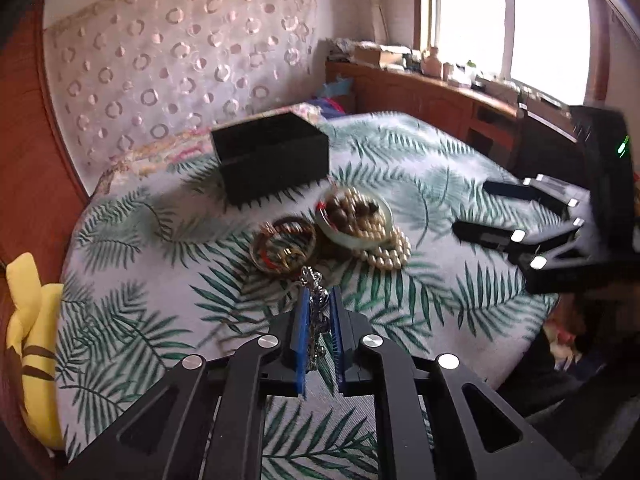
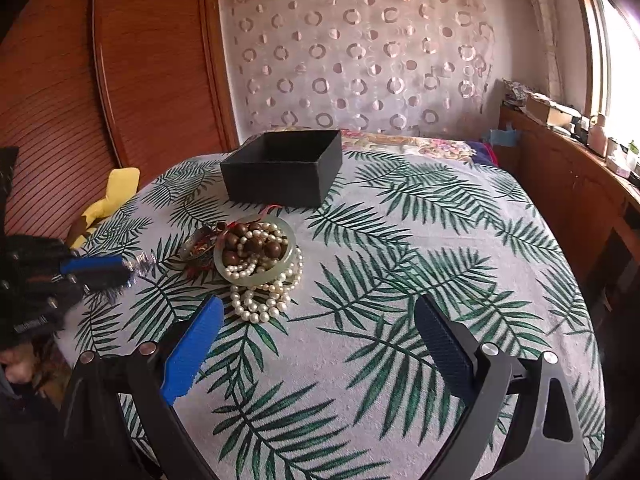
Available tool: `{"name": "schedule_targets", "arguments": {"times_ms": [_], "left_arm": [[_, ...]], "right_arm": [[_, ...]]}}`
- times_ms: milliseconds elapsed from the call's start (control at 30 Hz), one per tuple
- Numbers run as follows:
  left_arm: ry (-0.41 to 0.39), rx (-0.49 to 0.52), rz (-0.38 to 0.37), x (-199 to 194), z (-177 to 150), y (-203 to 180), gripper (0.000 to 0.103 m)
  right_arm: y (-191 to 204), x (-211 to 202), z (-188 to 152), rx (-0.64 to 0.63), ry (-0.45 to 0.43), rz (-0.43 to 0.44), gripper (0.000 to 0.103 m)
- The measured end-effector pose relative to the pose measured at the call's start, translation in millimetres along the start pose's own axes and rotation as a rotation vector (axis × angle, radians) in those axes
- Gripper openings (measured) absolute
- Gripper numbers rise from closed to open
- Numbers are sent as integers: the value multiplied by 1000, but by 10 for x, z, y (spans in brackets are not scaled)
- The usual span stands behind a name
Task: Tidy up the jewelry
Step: 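Grasp the silver hair comb with the left gripper, then grasp the jade bangle with the right gripper while the left gripper lifts the comb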
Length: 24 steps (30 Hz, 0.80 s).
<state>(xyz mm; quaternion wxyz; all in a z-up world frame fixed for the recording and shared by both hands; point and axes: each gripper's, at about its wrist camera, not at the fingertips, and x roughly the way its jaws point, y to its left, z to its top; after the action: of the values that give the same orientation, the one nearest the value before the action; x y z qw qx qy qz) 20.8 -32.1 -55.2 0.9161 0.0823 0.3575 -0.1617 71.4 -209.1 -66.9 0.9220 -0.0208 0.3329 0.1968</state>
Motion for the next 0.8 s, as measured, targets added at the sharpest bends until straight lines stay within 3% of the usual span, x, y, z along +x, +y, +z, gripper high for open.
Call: {"name": "schedule_targets", "arguments": {"times_ms": [367,567,700,800], "left_arm": [[-67,-97,-28,-130,62,276,5],[-113,-112,-22,-219,111,368,5],[-131,-117,-13,-239,141,408,5],[-140,-127,-11,-248,159,440,5]], "right_arm": [[198,464,226,-69,96,146,97],[334,698,357,-129,137,182,97],[386,813,420,-158,167,170,88],[413,889,432,-183,189,157,87]]}}
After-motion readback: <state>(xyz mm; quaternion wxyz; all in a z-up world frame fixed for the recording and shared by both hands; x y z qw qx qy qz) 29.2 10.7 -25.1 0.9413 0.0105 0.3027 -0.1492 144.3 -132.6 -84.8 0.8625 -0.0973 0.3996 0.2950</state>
